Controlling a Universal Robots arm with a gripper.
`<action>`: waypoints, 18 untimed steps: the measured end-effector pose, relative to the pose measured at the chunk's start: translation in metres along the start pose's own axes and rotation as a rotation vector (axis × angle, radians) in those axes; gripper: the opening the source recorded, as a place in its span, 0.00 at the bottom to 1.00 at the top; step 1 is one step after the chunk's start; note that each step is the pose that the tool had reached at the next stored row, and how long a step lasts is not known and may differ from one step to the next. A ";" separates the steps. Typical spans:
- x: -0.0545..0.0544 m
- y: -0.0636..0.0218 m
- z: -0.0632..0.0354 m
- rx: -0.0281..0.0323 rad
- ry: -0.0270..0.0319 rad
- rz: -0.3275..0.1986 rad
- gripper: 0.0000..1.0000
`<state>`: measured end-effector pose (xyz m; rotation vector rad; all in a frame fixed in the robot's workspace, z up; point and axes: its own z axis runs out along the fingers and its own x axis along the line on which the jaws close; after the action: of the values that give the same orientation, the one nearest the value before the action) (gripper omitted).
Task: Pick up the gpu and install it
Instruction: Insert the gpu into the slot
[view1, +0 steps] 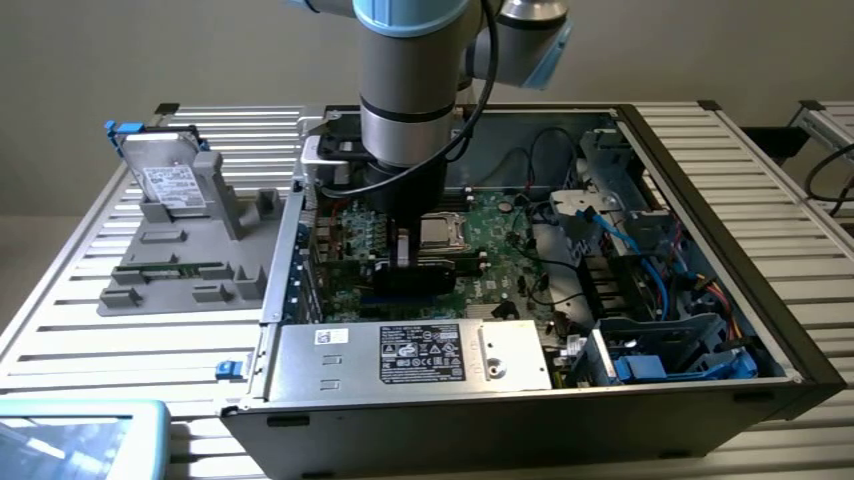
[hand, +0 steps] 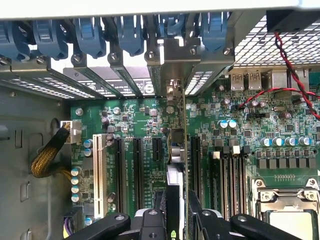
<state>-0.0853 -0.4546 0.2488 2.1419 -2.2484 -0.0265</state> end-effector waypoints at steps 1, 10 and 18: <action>0.000 0.0000 0.0000 0.0000 0.0001 0.000 0.28; -0.001 0.0000 0.0017 0.0001 0.0023 0.000 0.28; -0.001 0.0001 0.0018 0.0002 0.0026 0.000 0.28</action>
<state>-0.0854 -0.4539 0.2469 2.1409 -2.2472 -0.0235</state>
